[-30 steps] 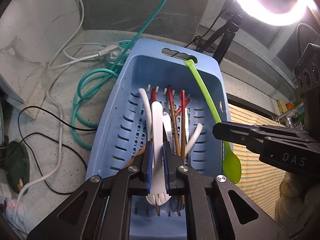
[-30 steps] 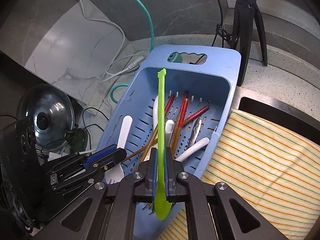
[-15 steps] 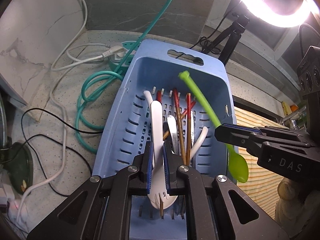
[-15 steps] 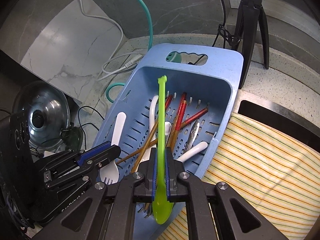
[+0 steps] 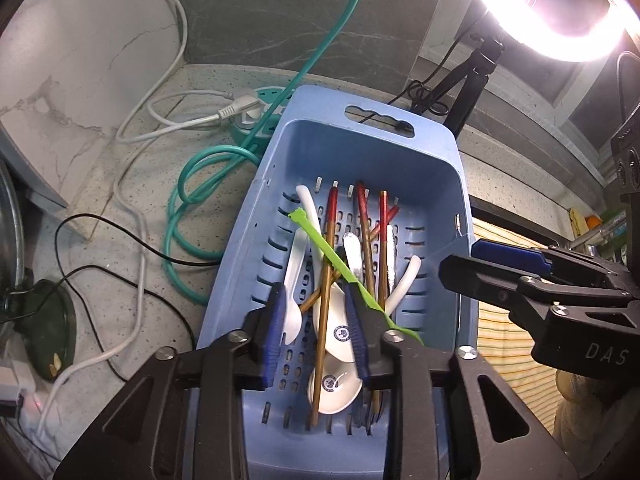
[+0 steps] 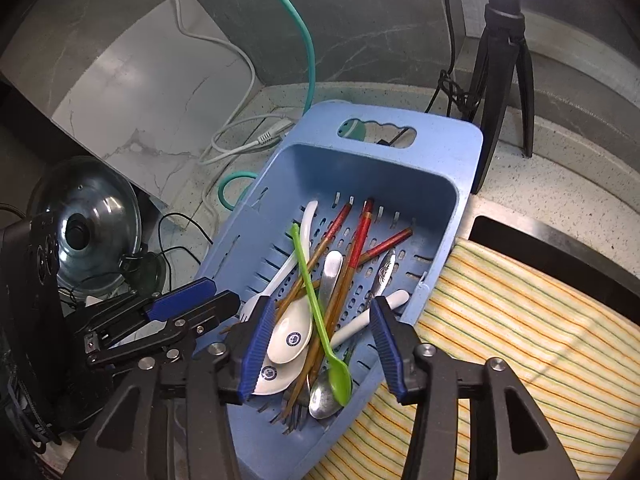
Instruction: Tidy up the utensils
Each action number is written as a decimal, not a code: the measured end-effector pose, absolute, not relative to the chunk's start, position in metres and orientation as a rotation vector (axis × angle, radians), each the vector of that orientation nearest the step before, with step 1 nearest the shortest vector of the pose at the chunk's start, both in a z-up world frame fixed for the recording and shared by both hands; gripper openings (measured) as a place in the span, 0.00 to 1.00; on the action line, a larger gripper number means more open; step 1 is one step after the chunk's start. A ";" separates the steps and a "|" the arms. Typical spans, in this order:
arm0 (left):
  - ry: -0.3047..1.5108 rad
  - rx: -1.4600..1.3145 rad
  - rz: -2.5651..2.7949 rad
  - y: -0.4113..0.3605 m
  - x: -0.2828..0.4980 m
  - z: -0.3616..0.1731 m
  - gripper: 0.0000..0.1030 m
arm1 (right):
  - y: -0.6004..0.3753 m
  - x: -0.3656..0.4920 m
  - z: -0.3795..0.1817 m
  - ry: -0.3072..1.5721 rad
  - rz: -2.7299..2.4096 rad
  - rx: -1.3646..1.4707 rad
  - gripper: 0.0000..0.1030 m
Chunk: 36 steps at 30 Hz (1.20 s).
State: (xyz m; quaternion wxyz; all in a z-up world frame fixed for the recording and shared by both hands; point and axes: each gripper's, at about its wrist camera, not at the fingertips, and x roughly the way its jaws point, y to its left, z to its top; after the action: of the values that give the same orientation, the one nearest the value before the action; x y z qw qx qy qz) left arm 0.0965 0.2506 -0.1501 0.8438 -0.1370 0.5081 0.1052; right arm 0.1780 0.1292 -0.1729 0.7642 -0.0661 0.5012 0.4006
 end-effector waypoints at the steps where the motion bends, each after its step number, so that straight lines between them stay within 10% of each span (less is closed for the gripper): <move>1: 1.068 -0.288 0.227 0.250 0.095 -0.149 0.40 | 0.128 0.177 -0.171 1.081 0.870 -0.150 0.45; 14: 0.986 -0.219 0.304 0.226 0.063 -0.113 0.68 | 0.100 0.161 -0.142 0.994 0.890 -0.198 0.58; 36: 0.814 -0.182 0.330 0.160 -0.025 -0.048 0.74 | 0.015 0.091 -0.078 0.776 0.896 -0.142 0.59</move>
State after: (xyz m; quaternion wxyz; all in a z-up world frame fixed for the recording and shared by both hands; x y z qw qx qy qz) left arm -0.0251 0.1602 -0.0481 0.9011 -0.0878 0.3933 0.1597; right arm 0.0908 0.0150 -0.0780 0.8272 -0.0667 0.3654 0.4217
